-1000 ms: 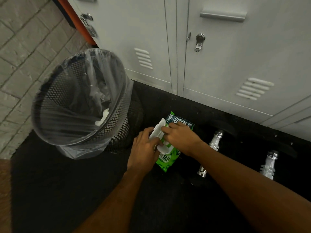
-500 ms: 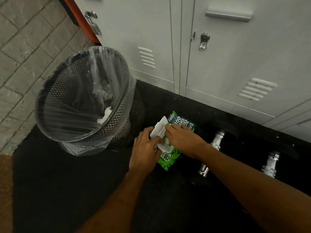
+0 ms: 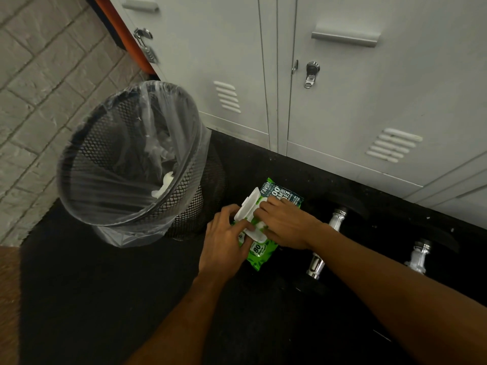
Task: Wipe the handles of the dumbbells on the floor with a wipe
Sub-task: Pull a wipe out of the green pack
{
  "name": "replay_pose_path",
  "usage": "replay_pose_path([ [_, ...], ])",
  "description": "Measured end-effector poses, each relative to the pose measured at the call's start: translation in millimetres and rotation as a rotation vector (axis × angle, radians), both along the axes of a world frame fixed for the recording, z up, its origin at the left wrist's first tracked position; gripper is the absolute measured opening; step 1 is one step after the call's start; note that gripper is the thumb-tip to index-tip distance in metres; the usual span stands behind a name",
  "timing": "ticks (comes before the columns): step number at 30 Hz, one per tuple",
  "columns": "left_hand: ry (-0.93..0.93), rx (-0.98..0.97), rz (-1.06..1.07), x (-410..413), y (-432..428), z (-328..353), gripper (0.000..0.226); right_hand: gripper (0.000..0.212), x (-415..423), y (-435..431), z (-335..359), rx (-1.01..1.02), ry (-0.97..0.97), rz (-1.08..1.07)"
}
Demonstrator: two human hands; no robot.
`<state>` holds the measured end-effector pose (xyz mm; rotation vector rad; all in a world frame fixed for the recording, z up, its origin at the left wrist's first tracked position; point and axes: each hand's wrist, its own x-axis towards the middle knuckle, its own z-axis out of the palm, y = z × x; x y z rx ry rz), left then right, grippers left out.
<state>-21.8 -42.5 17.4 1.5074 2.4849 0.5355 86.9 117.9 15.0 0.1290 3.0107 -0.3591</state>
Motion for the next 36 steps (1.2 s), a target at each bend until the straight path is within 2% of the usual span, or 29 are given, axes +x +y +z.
replay_pose_path([
  [4,0.006,-0.002,0.004,0,0,2,0.028,0.032,-14,1,9,-0.026,-0.136,-0.037],
  [7,-0.016,0.005,0.013,-2,1,3,0.028,0.032,-19,2,16,-0.175,-0.139,-0.08],
  [10,-0.067,0.028,0.018,-2,1,2,0.022,0.016,-20,4,24,-0.458,-0.041,-0.265],
  [14,-0.124,0.05,0.067,1,7,0,0.014,0.007,-18,13,35,-0.87,0.1,-0.589],
  [21,-0.162,0.03,0.115,5,24,-2,0.011,0.008,-12,24,38,-1.234,0.4,-0.942],
  [24,-0.131,-0.029,0.122,6,32,-4,0.015,0.014,-1,30,37,-1.303,0.47,-1.071],
  [28,-0.077,-0.099,0.137,10,41,-6,0.024,0.016,14,33,27,-1.313,0.417,-1.17],
  [33,0.097,-0.174,0.197,14,47,-12,0.061,0.014,27,23,20,-1.311,0.328,-1.194],
  [36,0.204,-0.174,0.175,21,48,-11,0.067,0.02,30,15,15,-1.308,0.244,-1.184],
])
